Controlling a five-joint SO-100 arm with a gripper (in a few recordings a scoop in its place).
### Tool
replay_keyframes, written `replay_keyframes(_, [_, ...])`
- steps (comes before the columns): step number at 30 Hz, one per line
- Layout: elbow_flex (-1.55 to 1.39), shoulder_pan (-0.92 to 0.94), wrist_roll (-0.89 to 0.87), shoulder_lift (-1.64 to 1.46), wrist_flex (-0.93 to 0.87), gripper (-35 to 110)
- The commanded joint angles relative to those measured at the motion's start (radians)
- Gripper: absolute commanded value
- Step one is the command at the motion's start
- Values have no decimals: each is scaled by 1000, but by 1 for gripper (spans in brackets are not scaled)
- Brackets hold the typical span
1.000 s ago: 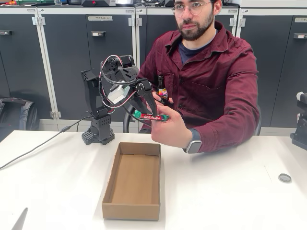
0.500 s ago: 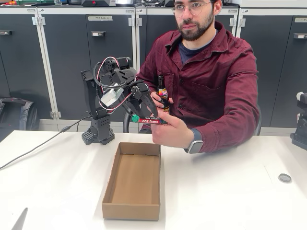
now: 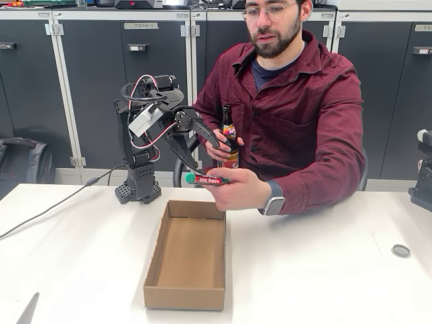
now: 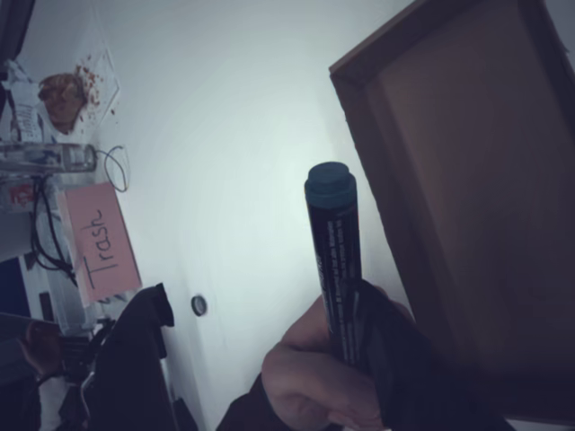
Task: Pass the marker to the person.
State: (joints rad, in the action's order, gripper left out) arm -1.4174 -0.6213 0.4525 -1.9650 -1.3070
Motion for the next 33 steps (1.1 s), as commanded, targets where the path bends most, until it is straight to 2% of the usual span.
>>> replay_keyframes(1, [11, 117, 61, -6, 41, 38])
replay_keyframes(7, [-121, 399, 169, -5, 235, 38])
replay_keyframes(14, [-196, 626, 247, -5, 256, 38])
replay_keyframes(20, [-290, 643, 262, -21, 327, 38])
replay_keyframes(33, [-242, 600, 229, -20, 268, 37])
